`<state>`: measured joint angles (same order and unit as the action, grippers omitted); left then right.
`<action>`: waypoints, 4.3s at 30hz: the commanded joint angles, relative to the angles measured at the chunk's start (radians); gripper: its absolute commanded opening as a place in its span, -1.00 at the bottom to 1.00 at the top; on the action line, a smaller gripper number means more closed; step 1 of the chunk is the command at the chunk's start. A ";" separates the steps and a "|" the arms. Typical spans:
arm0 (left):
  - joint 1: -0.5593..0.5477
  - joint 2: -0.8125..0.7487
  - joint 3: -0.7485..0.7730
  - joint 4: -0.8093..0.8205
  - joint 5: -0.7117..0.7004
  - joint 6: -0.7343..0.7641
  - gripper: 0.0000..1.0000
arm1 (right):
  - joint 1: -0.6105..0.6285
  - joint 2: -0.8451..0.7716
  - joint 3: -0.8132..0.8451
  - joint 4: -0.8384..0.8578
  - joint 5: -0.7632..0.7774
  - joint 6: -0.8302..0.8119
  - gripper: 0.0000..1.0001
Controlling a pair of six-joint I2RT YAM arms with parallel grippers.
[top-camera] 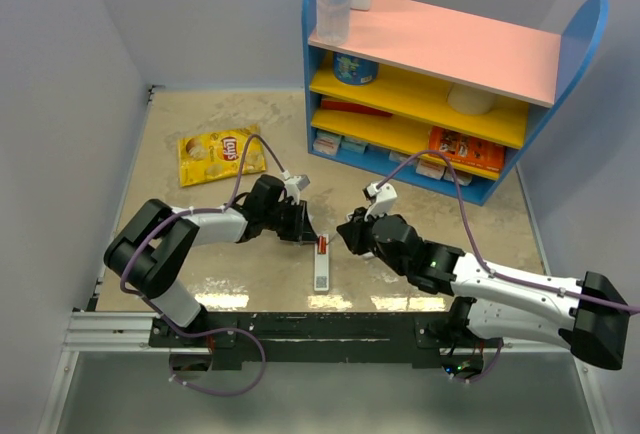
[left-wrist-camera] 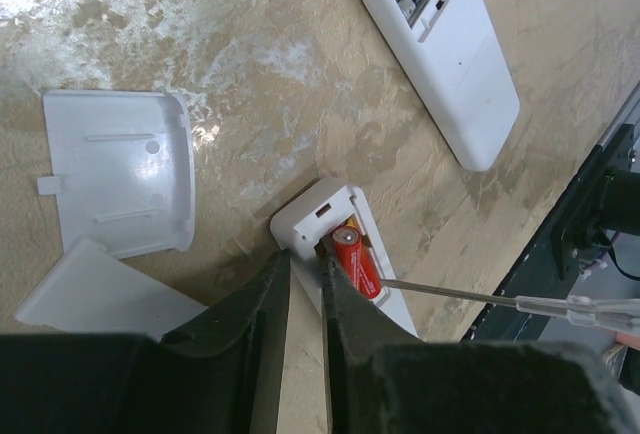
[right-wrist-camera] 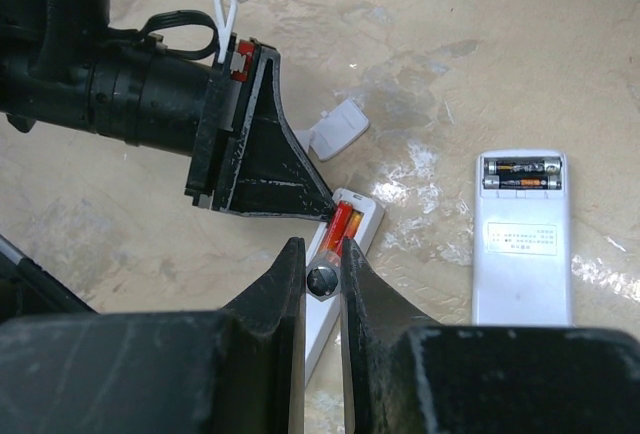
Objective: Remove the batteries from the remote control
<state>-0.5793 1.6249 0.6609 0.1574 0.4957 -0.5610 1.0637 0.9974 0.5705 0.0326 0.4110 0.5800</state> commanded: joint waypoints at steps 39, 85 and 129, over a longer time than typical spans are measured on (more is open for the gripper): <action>-0.013 -0.062 -0.044 0.017 -0.029 -0.007 -0.59 | -0.039 0.009 -0.072 0.173 -0.028 0.017 -1.00; 0.072 -0.163 0.059 -0.234 -0.190 0.107 -0.54 | -0.085 0.112 0.078 0.138 -0.104 -0.035 -1.00; -0.022 0.004 0.031 -0.018 -0.042 0.021 -0.53 | -0.090 0.172 0.150 -0.010 -0.302 -0.477 -1.00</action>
<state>-0.5915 1.6066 0.6804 0.1040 0.4377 -0.5396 0.9794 1.1595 0.6991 0.0231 0.0910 0.1341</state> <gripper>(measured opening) 0.241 0.146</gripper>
